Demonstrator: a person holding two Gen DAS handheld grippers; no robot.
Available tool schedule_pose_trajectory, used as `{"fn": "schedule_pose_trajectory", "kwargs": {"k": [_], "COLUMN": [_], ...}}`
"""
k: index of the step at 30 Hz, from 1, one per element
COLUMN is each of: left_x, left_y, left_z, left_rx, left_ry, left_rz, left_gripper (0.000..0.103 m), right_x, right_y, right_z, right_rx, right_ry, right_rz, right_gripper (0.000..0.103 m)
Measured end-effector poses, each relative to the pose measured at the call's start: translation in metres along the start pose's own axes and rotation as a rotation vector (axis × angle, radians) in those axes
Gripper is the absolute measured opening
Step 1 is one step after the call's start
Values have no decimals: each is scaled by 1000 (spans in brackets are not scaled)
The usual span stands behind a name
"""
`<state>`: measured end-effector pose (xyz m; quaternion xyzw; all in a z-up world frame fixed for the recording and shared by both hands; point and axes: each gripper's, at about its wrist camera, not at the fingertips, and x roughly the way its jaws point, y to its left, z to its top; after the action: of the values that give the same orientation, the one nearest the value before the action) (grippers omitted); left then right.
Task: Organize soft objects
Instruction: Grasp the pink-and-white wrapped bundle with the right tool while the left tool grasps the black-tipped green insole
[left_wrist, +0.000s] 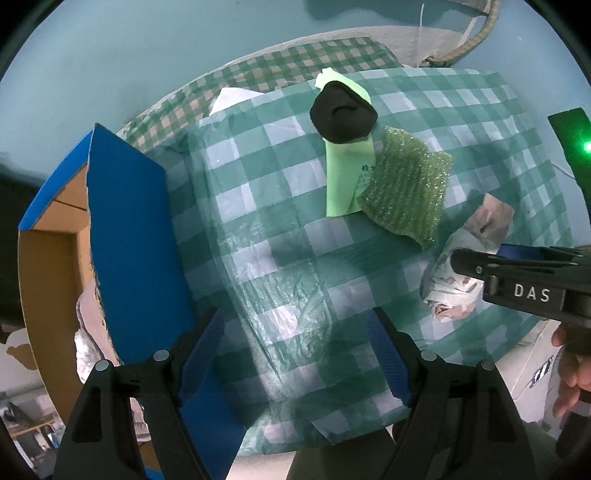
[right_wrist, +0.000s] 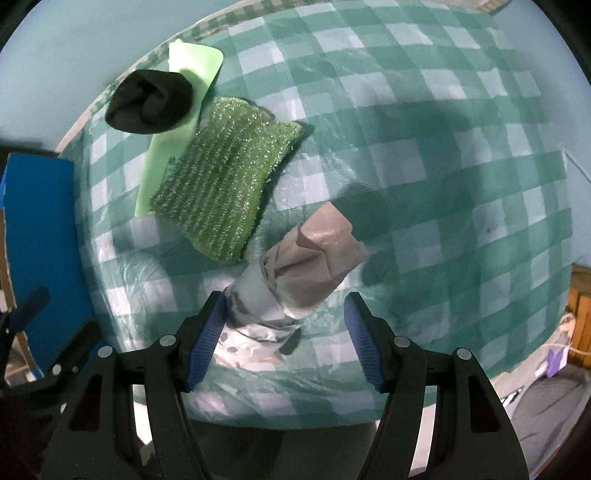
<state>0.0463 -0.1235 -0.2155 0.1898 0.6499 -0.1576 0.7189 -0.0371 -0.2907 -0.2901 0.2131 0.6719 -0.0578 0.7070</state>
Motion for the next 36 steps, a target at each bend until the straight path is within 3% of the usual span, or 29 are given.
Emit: {"fn": "schedule_pose_trajectory", "kwargs": {"k": [11, 13, 14, 18, 28, 36], "left_x": [4, 5, 5, 5, 0, 0], "left_y": [5, 5, 5, 2, -4, -3], "left_z": [2, 4, 5, 12, 48, 82], "left_rx": [-2, -4, -6, -6, -20, -75], "left_ry": [18, 20, 20, 18, -16, -39], "left_rz": [15, 12, 11, 3, -30, -71], "left_gripper": [80, 80, 80, 80, 81, 81], "right_x": [17, 20, 20, 16, -19, -24], "right_y": [14, 15, 16, 17, 12, -3], "right_z": [6, 6, 5, 3, 29, 60], "right_rx": [-63, -89, -101, -157, -259, -328], "right_ry": [12, 16, 15, -1, -64, -77], "right_rz": [-11, -13, -11, -21, -43, -74], "right_gripper": [65, 58, 46, 42, 41, 41]}}
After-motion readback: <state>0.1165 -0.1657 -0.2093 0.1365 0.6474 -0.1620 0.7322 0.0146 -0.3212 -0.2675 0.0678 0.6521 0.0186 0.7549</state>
